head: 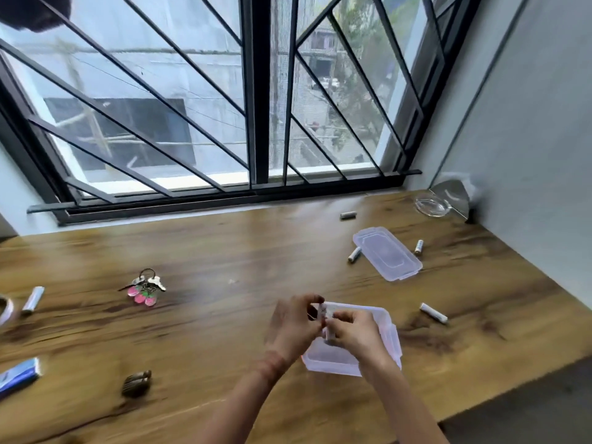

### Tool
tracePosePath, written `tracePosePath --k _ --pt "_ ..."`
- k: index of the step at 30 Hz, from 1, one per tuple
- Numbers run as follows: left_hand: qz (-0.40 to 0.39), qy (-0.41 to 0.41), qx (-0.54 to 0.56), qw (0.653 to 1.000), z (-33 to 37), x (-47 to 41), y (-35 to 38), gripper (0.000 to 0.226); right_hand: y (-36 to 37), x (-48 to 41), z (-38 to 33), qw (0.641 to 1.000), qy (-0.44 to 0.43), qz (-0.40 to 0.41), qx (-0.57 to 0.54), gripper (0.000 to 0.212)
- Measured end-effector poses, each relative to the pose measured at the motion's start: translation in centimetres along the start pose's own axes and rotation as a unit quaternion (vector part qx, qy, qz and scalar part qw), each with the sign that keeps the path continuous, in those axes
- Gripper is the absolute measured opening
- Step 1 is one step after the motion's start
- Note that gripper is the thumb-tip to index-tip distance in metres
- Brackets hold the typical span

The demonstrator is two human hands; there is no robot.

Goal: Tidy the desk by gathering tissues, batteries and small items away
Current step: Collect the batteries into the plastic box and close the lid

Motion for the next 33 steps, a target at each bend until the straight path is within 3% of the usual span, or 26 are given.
tracePosePath --k 4,9,12,16,23,29,33 --pt "-0.005 0.040 -0.175 0.984 0.8 0.0 1.3 0.022 -0.3 -1.3 0.9 0.999 0.024 -0.019 0.016 0.031" --pt "0.004 0.039 -0.236 0.971 0.8 0.1 2.2 0.030 -0.1 -3.1 2.0 0.998 0.020 -0.012 0.065 0.023" --pt "0.052 0.025 -0.204 0.977 0.5 0.3 2.0 0.024 0.2 -3.1 1.9 0.998 0.028 -0.015 0.058 0.006" --pt "0.122 0.012 -0.162 0.979 0.4 0.7 0.8 0.025 0.0 -2.4 1.5 0.996 0.002 0.005 0.084 0.015" --pt "0.130 -0.040 -0.134 0.982 -1.0 1.1 0.4 0.025 -0.3 -3.0 1.0 0.997 -0.017 0.008 0.074 0.026" --pt "0.143 -0.067 -0.104 0.982 -1.1 1.1 0.4 0.024 -0.2 -3.3 0.4 0.982 -0.065 0.025 0.177 0.028" --pt "0.157 -0.073 -0.101 0.980 -1.1 1.3 0.6 0.024 0.0 -3.2 0.4 0.976 -0.095 0.056 0.186 0.025"
Point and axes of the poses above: each hand's wrist, its own x-axis away from the middle knuckle, its own y-axis out of the palm, z = x × y, the point moved 5 cm from there along -x, towards the middle knuckle, and after that the axes turned 15 degrees about y, right-handed, at the moved point
